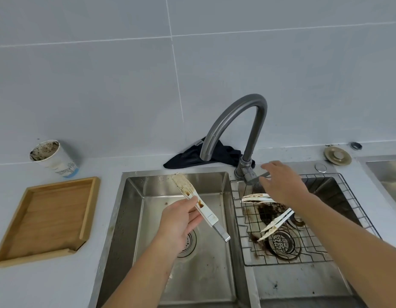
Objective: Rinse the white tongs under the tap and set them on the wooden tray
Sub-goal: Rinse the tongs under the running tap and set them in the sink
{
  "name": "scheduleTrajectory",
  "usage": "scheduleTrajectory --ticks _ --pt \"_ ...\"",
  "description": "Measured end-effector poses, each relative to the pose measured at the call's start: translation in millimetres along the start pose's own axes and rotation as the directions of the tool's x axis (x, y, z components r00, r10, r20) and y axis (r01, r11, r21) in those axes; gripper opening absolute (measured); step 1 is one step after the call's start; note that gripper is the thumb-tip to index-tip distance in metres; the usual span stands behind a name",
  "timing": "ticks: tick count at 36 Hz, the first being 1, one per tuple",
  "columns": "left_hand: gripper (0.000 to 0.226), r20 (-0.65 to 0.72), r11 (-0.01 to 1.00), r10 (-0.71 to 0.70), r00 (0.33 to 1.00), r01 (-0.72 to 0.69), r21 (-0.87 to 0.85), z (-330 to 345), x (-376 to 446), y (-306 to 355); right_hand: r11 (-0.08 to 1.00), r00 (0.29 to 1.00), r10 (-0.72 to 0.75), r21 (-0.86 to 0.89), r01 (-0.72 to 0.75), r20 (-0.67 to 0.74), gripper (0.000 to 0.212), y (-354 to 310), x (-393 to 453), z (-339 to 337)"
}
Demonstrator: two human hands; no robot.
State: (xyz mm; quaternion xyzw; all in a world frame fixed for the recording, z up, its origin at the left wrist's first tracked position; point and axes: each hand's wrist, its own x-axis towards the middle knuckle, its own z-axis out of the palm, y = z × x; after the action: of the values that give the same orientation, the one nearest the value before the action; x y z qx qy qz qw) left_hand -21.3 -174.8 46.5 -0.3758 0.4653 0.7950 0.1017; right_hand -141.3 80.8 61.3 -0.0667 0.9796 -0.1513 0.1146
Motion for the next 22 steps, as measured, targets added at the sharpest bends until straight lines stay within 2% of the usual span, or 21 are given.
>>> scheduleTrajectory --ticks 4,9,15,22 --pt "0.021 -0.009 1.0 -0.005 1.0 0.005 -0.018 -2 7 1 0.995 1.0 0.014 -0.099 -0.014 -0.001 0.034 16 19 4" --pt "0.021 -0.023 1.0 -0.008 1.0 0.007 -0.029 -6 12 1 0.995 0.999 0.025 -0.095 -0.028 -0.033 0.022 26 27 13" --pt "0.019 -0.058 1.0 -0.006 0.998 0.005 -0.018 -16 16 3 0.998 0.997 0.058 -0.034 -0.06 -0.055 0.022 24 31 11" --pt "0.02 -0.058 1.0 0.002 0.998 -0.003 -0.019 -23 17 1 0.997 0.997 0.069 -0.045 -0.07 -0.042 0.024 22 32 8"
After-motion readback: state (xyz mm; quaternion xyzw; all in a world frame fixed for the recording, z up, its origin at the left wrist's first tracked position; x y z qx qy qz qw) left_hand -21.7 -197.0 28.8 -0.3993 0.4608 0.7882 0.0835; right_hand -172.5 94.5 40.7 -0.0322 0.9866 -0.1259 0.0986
